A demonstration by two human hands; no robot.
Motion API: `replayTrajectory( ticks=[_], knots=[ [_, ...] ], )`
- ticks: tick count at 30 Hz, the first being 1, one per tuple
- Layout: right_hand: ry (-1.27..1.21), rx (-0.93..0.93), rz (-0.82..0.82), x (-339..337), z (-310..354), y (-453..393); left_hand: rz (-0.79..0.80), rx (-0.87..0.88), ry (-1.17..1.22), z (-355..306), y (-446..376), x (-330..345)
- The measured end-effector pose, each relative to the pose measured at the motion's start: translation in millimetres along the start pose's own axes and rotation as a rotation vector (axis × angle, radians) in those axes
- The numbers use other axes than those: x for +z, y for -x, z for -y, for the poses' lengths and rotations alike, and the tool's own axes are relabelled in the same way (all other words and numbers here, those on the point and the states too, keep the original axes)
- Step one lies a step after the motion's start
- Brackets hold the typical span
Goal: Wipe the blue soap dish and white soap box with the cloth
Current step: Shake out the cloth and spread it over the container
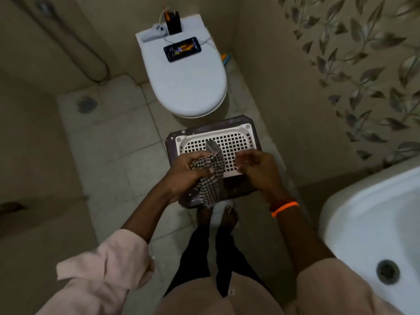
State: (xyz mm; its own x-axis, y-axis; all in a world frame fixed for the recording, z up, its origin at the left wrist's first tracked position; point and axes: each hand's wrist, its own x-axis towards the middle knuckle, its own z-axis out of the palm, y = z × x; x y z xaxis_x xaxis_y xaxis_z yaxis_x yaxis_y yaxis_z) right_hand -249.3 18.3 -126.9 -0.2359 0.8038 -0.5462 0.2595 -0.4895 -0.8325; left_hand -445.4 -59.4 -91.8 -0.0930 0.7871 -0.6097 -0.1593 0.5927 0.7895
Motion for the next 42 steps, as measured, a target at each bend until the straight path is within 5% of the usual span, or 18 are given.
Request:
replayTrajectory(
  ticks=[4,8,15,23,32,42],
  knots=[
    [-0.307,0.257,0.326,-18,-19,-14,0.341,-0.125,0.321,4,-4,-13],
    [-0.530,0.468,0.528,-32,-36,-32,0.350,-0.200,0.385,10,-24,-32],
    [-0.229,0.286,0.132,-21,-49,-89,0.057,-0.285,0.058,43,-79,-64],
    [0.263,0.135,-0.143,-7,-72,-132,-0.291,0.069,-0.476,67,-128,-45],
    [0.986,-0.066,-0.203,6,-68,-128,-0.395,0.125,-0.983,86,-127,-16],
    [1.160,-0.088,-0.328,31,-43,-71,-0.386,0.149,-1.311,63,-109,-7]
  ],
)
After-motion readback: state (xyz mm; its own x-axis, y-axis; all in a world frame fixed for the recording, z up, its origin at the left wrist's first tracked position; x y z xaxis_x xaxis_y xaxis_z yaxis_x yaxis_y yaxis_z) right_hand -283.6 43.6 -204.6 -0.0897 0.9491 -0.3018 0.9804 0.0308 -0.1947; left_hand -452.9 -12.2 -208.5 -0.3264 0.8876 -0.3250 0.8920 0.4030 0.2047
